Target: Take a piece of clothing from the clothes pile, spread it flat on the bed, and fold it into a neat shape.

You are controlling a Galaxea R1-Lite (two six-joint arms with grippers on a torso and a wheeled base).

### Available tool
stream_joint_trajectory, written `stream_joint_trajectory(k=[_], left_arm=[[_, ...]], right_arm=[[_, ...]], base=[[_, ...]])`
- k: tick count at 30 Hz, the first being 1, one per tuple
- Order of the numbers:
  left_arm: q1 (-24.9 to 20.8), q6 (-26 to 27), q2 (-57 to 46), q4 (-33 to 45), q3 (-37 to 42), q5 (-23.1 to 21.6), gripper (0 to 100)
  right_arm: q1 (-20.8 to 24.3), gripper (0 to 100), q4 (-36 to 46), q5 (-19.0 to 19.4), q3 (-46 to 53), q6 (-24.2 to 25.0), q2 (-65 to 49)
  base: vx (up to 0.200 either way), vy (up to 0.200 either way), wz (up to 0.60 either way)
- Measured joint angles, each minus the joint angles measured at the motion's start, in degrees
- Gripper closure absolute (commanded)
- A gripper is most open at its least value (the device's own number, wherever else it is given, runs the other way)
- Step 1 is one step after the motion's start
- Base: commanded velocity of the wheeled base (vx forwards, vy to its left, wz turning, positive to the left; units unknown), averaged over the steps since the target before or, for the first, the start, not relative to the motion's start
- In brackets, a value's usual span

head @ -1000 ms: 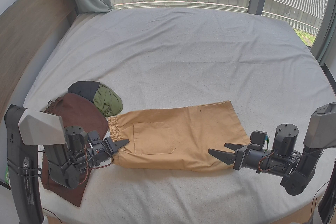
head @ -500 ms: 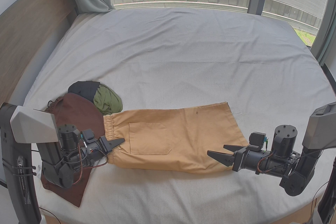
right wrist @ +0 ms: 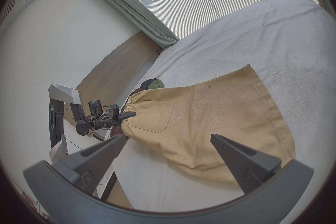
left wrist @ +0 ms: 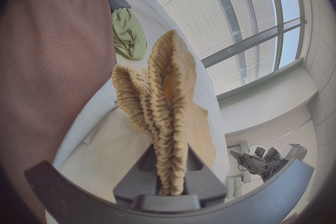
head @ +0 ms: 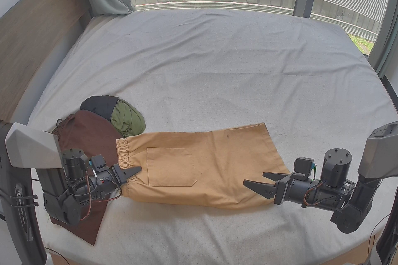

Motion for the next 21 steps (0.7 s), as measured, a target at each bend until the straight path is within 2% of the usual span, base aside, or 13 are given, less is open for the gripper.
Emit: stream_joint_trajectory(k=[6, 15, 21], left_arm=[[2.2, 0.6, -1.7, 0.0, 2.1, -1.9, 100], [8.4, 3.2, -3.9, 0.0, 5.4, -7.5, 100], [11.9, 7.3, -4.5, 0.0, 6.7, -9.9, 100]], right_arm=[[0.2, 0, 0.0, -0.1, 0.2, 0.0, 0.0], [0.5, 0, 0.0, -0.1, 0.3, 0.0, 0.0], [0.6, 0, 0.0, -0.1, 0.3, 0.0, 0.0]], base=[[0.0, 0.0, 0.0], [0.0, 0.0, 0.0], [0.0, 0.0, 0.0]])
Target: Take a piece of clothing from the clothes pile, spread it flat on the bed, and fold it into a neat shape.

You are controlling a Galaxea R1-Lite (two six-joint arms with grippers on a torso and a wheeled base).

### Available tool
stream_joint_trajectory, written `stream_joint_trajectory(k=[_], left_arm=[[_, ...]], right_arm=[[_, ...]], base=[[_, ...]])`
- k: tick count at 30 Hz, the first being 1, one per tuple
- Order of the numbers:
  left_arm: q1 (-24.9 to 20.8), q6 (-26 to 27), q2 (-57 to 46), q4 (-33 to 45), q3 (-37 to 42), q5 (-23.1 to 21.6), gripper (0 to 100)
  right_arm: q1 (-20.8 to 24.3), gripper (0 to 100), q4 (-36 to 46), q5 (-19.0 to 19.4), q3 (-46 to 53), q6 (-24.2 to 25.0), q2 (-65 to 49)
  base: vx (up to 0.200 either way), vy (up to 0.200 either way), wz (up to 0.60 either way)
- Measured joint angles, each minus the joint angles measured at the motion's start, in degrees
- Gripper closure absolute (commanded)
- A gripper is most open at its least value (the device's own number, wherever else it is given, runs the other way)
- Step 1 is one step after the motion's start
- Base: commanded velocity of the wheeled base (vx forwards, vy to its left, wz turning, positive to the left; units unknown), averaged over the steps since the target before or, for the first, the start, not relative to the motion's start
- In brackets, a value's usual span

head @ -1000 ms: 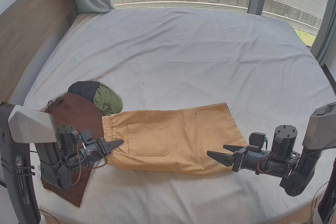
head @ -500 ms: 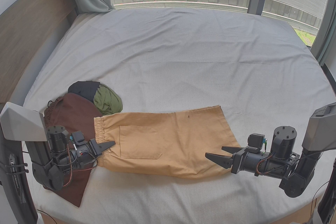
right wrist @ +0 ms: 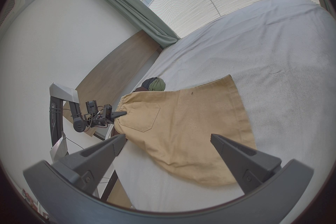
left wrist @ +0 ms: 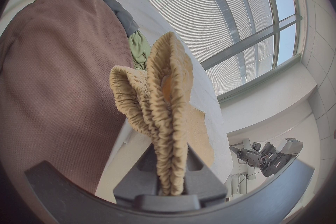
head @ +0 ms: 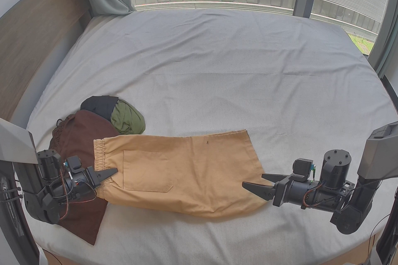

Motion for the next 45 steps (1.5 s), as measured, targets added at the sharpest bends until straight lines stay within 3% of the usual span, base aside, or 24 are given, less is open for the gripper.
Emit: stream_joint_trajectory(k=[7, 18, 25, 45], left_arm=[[-0.4, 0.0, -1.6, 0.0, 0.4, -0.1, 100], [-7.2, -0.4, -4.4, 0.0, -0.1, 1.0, 100], [-12.0, -1.1, -5.0, 0.0, -1.7, 4.1, 100], [-21.9, -8.2, -4.8, 0.2, -8.4, 8.2, 100]], right_arm=[[0.1, 0, 0.0, 0.0, 0.0, 0.0, 0.0], [0.3, 0, 0.0, 0.0, -0.1, 0.0, -0.3], [0.3, 0, -0.1, 0.0, -0.1, 0.0, -0.7], [0.3, 0, 0.0, 0.0, -0.2, 0.0, -0.8]], base=[[0.0, 0.0, 0.0], [0.0, 0.0, 0.0], [0.0, 0.0, 0.0], [0.0, 0.0, 0.0]])
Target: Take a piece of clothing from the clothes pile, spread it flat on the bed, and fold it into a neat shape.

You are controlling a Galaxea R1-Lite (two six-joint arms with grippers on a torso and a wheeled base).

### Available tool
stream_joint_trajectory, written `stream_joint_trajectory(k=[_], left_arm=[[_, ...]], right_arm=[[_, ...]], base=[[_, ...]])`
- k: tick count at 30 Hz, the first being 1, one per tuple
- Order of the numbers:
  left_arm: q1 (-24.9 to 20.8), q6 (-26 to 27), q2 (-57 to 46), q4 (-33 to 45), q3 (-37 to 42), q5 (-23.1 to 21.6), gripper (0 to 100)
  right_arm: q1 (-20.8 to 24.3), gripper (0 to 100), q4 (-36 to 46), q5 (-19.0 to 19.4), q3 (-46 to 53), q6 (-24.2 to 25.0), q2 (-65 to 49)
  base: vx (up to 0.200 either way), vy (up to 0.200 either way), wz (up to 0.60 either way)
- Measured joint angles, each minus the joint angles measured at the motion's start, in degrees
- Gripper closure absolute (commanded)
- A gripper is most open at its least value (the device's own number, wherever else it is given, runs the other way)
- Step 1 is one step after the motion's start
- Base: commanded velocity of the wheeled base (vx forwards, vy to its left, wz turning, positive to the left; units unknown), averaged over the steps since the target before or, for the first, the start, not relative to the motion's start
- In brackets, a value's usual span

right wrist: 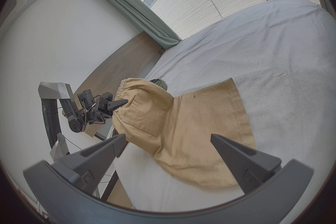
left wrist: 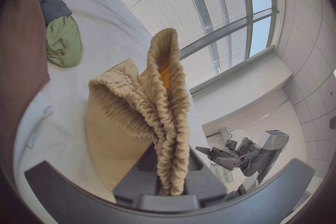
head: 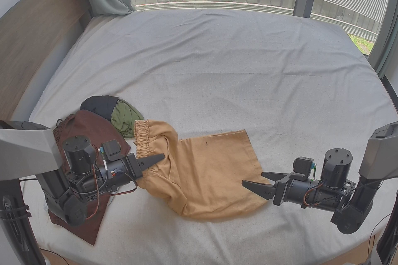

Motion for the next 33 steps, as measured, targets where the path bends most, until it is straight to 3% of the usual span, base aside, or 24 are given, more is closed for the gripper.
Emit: stream_joint_trajectory(k=[14, 25, 33], left_arm=[[-5.6, -1.6, 3.3, 0.0, -6.4, 4.2, 100], [-8.1, -3.4, 6.5, 0.0, -9.5, 4.3, 100], [-8.9, -7.8, 8.9, 0.1, -12.7, 4.3, 100]], right_arm=[[-0.6, 0, 0.0, 0.0, -0.5, 0.1, -0.1], [-1.5, 0, 0.1, 0.0, -1.0, 0.3, -1.0], [-2.6, 0, 0.1, 0.1, -1.9, 0.4, -1.2]], base=[[0.0, 0.0, 0.0], [0.0, 0.0, 0.0], [0.0, 0.0, 0.0]])
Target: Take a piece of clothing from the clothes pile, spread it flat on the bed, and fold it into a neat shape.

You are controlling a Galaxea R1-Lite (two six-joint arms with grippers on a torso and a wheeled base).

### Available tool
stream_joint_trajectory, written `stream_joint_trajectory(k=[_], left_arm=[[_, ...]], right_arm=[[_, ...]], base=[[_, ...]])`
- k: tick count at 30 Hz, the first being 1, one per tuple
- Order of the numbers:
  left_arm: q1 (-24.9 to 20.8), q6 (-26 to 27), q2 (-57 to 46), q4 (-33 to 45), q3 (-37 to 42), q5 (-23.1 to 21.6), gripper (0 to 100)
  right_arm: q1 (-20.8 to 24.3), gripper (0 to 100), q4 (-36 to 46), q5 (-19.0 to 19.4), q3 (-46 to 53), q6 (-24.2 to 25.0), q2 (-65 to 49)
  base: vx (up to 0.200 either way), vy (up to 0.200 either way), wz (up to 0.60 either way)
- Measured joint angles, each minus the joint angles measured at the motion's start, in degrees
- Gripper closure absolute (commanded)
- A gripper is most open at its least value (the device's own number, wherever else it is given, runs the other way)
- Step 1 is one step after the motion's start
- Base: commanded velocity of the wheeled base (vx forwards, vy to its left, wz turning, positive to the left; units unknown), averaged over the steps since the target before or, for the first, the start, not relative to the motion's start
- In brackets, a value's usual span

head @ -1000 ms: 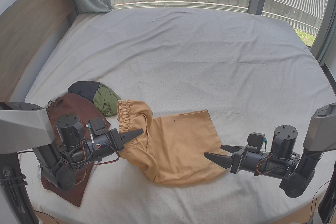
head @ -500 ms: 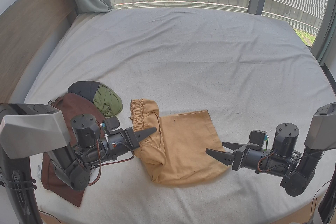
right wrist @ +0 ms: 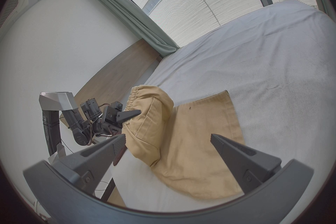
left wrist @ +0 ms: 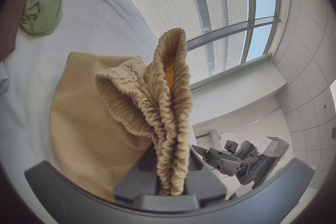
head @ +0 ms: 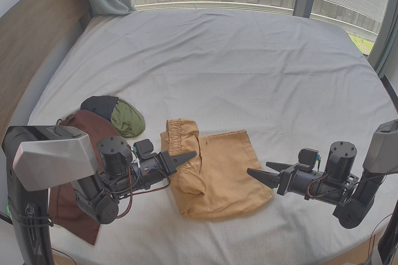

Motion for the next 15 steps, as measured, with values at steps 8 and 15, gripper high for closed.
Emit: stream_joint_trajectory(k=[8, 15], left_arm=[[-1.9, -3.9, 1.3, 0.0, -3.5, -0.1, 100], [-4.1, -6.7, 3.1, 0.4, -6.5, 0.0, 100]], right_arm=[[-0.9, 0, 0.0, 0.0, -1.1, 0.1, 0.0], [-1.2, 0, 0.0, 0.0, -1.6, 0.1, 0.0]], base=[[0.0, 0.0, 0.0], [0.0, 0.0, 0.0]])
